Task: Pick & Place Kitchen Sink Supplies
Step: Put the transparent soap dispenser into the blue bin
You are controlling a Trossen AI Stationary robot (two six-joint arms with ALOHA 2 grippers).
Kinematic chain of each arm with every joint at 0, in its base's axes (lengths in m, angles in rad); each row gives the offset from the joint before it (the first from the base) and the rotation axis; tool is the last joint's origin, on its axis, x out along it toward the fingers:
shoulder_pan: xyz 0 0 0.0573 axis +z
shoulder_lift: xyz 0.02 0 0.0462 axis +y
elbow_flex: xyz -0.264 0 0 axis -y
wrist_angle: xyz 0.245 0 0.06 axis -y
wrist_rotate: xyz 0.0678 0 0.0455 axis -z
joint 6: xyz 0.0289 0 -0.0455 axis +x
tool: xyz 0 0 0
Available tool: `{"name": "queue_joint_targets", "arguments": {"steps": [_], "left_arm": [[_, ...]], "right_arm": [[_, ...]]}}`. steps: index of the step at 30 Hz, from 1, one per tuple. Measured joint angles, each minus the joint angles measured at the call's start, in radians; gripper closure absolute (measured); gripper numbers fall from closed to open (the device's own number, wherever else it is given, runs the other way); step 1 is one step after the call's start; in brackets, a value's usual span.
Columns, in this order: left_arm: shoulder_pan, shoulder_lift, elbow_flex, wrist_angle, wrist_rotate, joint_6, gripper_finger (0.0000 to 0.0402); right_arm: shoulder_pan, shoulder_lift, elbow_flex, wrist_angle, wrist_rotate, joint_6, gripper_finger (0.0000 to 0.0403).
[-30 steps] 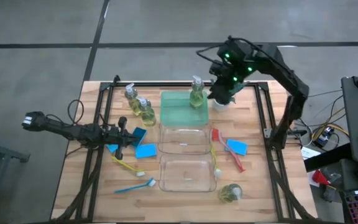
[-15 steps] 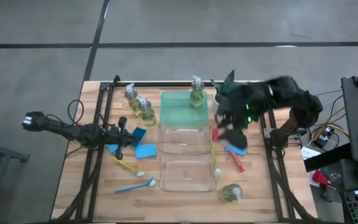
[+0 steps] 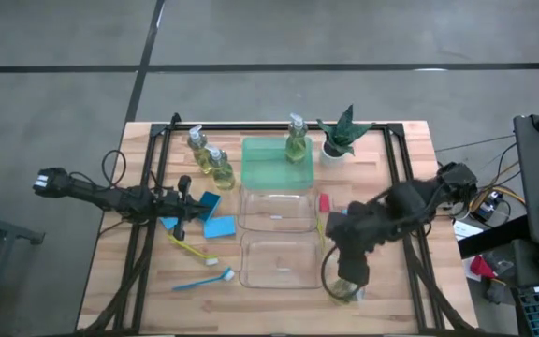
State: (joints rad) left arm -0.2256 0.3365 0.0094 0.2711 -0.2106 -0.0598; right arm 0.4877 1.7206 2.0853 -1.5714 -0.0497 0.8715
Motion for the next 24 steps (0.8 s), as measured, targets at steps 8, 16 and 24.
{"name": "queue_joint_targets", "arguments": {"steps": [8, 16, 24], "left_arm": [[0.000, 0.000, 0.000, -0.003, 0.000, 0.000, 0.0401], [0.000, 0.000, 0.000, -0.003, 0.000, 0.000, 0.0401], [0.000, 0.000, 0.000, -0.003, 0.000, 0.000, 0.0401]], "right_arm": [[0.047, -0.004, -0.121, 0.000, -0.085, 0.181, 0.0188], [0.079, -0.004, -0.172, 0.001, -0.137, 0.287, 0.0188], [0.093, -0.005, -0.176, 0.022, -0.138, 0.327, 0.0188]]}}
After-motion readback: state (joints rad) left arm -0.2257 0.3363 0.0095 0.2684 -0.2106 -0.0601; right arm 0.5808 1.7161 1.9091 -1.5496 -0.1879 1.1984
